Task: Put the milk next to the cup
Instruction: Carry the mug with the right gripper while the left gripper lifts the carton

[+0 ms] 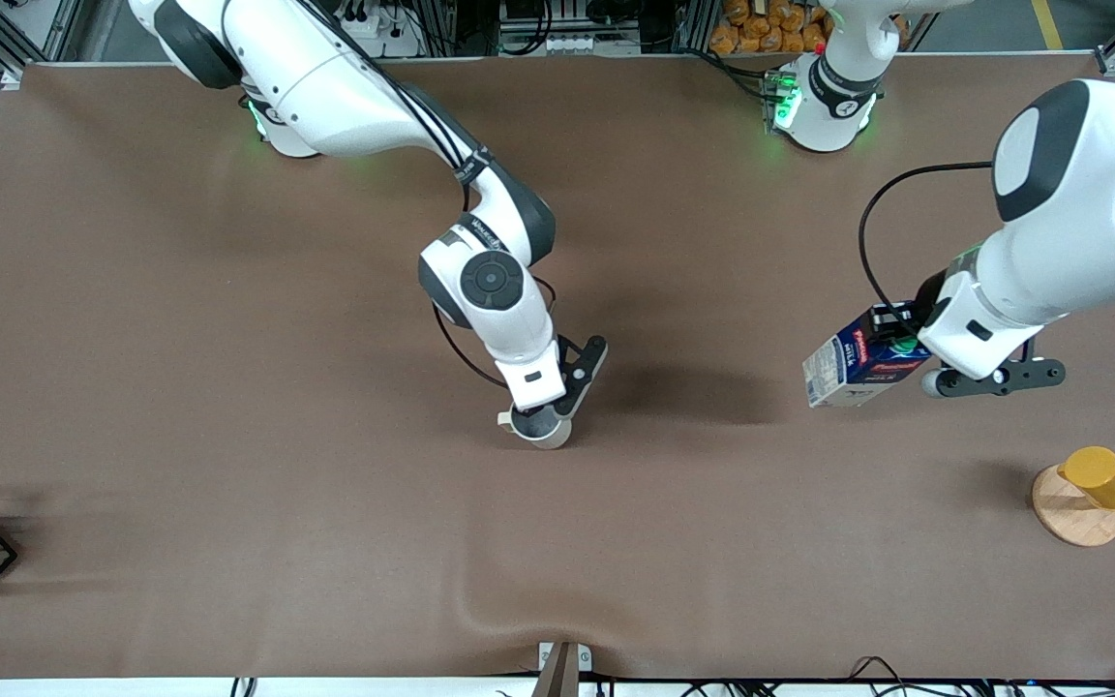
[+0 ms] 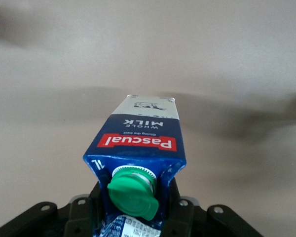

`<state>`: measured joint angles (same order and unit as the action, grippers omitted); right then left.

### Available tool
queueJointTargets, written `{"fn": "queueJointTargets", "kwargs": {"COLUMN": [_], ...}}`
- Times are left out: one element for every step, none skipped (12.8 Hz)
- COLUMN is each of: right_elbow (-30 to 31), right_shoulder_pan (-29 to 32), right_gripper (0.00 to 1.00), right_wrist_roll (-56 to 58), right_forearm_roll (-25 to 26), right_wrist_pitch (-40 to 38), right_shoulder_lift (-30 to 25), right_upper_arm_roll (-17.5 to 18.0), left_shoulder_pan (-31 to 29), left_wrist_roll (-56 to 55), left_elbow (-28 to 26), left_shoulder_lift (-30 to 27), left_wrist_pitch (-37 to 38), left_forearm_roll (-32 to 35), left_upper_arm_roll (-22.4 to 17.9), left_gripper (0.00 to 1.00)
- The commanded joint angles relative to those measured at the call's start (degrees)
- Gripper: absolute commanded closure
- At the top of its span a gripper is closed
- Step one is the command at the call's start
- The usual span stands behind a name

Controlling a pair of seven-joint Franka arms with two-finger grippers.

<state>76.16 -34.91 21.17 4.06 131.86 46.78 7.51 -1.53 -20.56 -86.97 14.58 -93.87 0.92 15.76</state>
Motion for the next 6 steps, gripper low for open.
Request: {"fn": "queueJointTargets", "kwargs": {"right_elbow": [-1.2, -1.3, -1.5, -1.6, -1.8, -1.8], "right_shoulder_pan": [-1.8, -1.7, -1.2, -0.9, -0.9, -0.9], "right_gripper": [0.68, 0.39, 0.0, 0.0, 0.0, 0.0], "right_wrist_roll": [-0.8, -1.0, -1.0, -1.0, -1.0, -1.0], "right_forearm_roll": [1.8, 1.6, 1.3, 1.0, 1.0, 0.8], "right_wrist_pitch": [-0.4, -0.5, -0.5, -0.5, -0.6, -0.9], "right_shoulder_lift": [0.9, 0.8, 0.6, 0.2, -0.4, -1.1], "right_upper_arm_roll": [-1.3, -1.2, -1.2, -1.2, -1.1, -1.1], "left_shoulder_pan": [-0.4, -0.4, -0.2, 0.0, -0.1, 0.0], "left_wrist_roll": [-4.0, -5.0, -5.6, -6.3, -7.5, -8.9], "left_elbow": [0.4, 0.4, 0.3, 0.4, 0.4, 0.4], "left_shoulder_lift": [-0.8, -0.7, -0.7, -0.6, -0.5, -0.3], "left_wrist_pitch": [1.3, 1.3, 1.3, 1.3, 1.3, 1.2], "left_forearm_roll": [-1.0, -0.9, -1.0, -1.0, -1.0, -1.0], "left_upper_arm_roll": [2.1, 2.6, 2.8, 3.0, 4.1, 4.8], "left_gripper": [0.49, 0.49, 0.49, 0.49, 0.49, 0.49]}}
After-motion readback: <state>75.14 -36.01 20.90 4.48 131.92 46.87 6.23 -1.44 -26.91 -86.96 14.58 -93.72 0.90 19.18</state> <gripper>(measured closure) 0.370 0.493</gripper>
